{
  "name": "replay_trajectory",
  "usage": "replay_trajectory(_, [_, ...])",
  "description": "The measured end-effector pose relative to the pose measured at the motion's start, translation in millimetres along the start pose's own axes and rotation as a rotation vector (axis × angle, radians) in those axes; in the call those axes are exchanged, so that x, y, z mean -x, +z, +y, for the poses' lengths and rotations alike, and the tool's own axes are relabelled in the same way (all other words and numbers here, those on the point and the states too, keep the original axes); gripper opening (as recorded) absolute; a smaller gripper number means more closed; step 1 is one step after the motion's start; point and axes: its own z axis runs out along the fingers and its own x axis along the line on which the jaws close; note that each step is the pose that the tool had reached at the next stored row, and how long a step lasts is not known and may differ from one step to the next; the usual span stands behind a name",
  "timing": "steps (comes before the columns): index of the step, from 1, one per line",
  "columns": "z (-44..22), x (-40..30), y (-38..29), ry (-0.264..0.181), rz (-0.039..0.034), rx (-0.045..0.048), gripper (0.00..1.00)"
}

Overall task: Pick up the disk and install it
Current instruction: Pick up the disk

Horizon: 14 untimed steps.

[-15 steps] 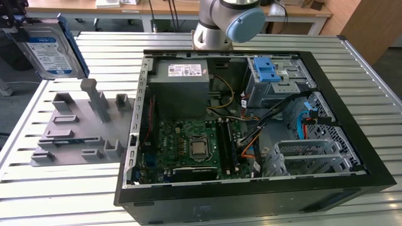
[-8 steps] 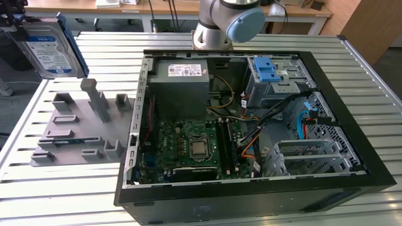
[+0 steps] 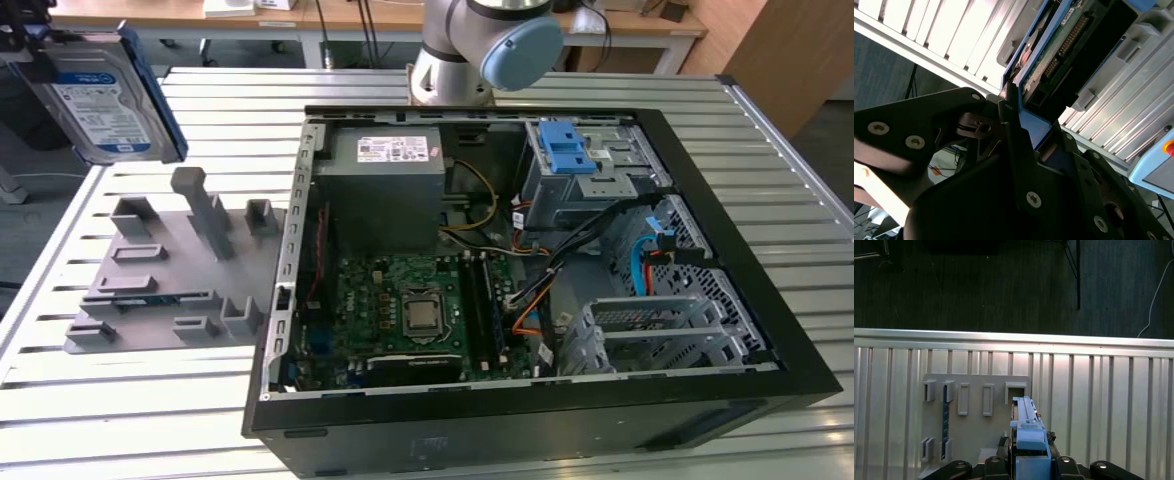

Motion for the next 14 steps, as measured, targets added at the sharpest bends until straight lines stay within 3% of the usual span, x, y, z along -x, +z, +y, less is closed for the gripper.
replay_trajectory(14, [0.0, 0.5, -4.6, 0.000, 0.0000, 0.0000, 0.36])
